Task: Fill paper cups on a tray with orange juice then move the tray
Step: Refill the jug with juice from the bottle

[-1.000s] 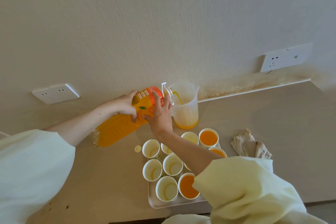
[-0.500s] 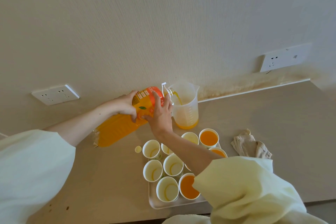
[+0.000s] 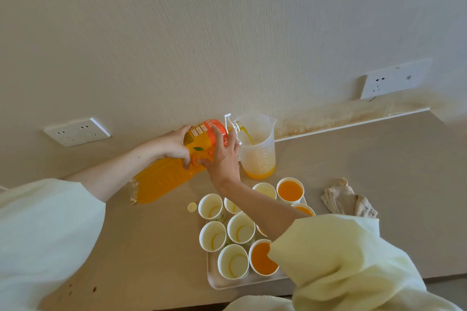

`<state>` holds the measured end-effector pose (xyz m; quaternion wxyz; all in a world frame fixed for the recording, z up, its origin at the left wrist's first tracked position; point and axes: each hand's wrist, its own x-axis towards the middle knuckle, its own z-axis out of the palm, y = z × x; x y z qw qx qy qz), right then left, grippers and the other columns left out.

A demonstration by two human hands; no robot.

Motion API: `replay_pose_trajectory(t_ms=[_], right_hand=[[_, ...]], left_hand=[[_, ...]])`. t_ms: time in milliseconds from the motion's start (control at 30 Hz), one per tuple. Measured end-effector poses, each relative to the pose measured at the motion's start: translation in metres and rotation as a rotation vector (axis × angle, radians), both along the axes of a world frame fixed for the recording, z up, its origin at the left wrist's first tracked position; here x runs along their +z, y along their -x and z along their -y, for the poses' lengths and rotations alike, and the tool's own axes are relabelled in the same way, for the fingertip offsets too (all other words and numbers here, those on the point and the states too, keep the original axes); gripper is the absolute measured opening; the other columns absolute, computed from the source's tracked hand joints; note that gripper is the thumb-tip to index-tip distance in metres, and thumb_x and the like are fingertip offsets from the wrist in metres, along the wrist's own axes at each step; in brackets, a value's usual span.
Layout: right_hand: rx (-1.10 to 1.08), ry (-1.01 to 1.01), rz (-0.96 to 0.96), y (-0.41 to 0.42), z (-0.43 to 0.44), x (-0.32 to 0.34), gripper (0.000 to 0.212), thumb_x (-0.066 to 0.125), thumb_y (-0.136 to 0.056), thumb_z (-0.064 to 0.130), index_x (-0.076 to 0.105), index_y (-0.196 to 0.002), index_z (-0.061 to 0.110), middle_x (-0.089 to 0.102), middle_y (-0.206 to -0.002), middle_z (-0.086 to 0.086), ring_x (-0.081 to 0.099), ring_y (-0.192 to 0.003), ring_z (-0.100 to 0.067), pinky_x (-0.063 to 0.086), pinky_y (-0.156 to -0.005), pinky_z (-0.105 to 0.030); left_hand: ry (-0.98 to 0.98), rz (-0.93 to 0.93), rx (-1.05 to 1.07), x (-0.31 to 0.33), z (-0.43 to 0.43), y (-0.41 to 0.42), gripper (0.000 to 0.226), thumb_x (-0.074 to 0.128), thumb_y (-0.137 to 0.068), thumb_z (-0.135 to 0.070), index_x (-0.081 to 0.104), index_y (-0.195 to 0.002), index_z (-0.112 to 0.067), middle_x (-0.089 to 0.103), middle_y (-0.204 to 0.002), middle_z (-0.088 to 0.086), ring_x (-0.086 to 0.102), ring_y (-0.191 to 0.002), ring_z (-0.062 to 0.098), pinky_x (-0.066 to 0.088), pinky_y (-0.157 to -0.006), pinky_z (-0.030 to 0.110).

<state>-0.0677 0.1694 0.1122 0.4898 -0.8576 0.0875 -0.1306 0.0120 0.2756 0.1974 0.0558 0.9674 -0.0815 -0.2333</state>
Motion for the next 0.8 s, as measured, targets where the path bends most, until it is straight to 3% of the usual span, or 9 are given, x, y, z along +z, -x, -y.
replay_pose_trajectory(t_ms=[800], right_hand=[[0.007,-0.005,-0.007,0.0028,-0.001,0.0036,0.091,0.076,-0.082,0.024,0.018,-0.152,0.03,-0.001,-0.16,-0.017,0.002,-0.147,-0.035,0.029,-0.112,-0.04]], left_hand=[[0.017,-0.012,0.003,-0.002,-0.0024,-0.0023,0.125,0.086,-0.06,-0.006,0.004,-0.151,-0.028,0.04,-0.143,0.011,0.044,-0.126,0.036,0.048,-0.096,0.052]])
